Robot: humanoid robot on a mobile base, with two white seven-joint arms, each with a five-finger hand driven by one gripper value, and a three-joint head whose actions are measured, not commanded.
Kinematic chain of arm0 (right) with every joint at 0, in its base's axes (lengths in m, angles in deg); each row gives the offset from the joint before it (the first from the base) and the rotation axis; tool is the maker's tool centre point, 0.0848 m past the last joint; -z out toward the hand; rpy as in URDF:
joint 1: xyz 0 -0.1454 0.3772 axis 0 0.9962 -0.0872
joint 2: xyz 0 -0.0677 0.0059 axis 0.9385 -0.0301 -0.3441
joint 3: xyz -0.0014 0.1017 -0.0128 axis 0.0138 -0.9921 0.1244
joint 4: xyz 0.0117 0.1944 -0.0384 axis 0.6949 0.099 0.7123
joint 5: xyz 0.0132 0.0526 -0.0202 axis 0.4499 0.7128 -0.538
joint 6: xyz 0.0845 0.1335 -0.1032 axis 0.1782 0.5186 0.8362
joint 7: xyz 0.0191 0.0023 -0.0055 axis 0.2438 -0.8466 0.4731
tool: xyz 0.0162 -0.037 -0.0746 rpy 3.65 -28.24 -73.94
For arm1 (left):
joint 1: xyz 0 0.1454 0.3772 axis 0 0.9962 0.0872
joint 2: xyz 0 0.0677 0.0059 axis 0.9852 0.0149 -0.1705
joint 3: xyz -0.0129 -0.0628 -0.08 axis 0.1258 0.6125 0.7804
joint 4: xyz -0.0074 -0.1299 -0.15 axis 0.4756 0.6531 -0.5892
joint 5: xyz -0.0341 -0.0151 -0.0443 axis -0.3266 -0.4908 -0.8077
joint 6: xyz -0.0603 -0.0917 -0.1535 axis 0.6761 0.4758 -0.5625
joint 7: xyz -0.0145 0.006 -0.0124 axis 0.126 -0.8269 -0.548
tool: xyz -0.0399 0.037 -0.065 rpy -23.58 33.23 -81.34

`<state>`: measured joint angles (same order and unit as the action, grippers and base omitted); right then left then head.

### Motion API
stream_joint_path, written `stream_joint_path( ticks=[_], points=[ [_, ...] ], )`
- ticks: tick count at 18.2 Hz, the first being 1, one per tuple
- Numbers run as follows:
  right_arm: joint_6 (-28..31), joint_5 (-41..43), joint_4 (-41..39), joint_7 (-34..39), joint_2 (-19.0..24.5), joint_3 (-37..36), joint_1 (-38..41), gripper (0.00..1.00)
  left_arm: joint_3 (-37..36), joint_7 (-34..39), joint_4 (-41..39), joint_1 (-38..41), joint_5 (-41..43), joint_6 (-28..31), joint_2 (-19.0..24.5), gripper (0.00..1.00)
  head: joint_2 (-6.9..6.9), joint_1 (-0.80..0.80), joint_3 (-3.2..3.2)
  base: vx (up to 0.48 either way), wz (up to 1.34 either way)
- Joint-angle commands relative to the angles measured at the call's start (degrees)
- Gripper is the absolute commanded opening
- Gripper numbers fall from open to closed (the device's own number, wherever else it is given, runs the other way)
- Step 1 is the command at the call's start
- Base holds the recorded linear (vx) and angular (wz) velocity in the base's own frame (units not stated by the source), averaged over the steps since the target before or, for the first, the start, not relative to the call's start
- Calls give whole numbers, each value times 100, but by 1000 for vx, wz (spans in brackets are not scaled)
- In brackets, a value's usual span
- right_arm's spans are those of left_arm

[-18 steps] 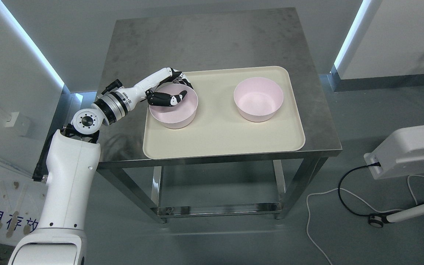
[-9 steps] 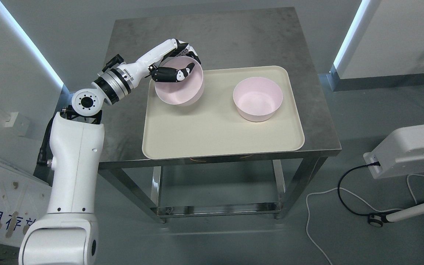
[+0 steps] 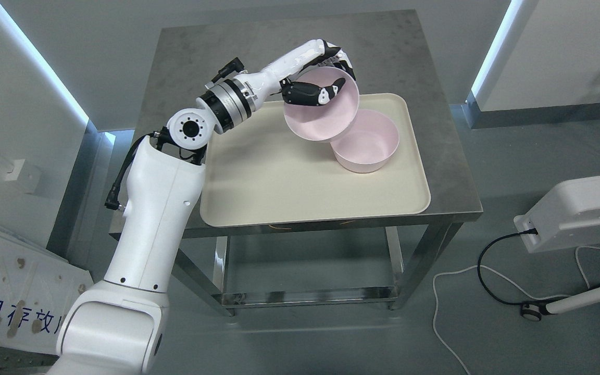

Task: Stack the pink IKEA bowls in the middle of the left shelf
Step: 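Carry the bowl over the other pink bowl and lower it inside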

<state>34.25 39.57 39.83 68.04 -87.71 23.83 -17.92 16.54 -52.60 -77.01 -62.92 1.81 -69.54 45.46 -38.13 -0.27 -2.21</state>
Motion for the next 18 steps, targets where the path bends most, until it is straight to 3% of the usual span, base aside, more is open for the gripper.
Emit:
stream_joint_path(
  ticks=[1, 11, 17, 18],
  points=[
    [5, 9, -100, -4, -100, -26, 0, 100, -1730, 386, 93, -90, -293, 154, -176, 3, 0, 0, 0, 0, 0],
    [5, 9, -100, -4, -100, -26, 0, 100, -1194, 377, 410, -187, -286, 154, -176, 4, 0, 0, 0, 0, 0],
    [5, 9, -100, -4, -100, -26, 0, 100, -974, 509, 551, -292, -286, 154, -176, 11, 0, 0, 0, 0, 0],
    [5, 9, -100, -4, -100, -26, 0, 100, -948, 544, 586, -301, -277, 163, -176, 17, 0, 0, 0, 0, 0]
  ],
)
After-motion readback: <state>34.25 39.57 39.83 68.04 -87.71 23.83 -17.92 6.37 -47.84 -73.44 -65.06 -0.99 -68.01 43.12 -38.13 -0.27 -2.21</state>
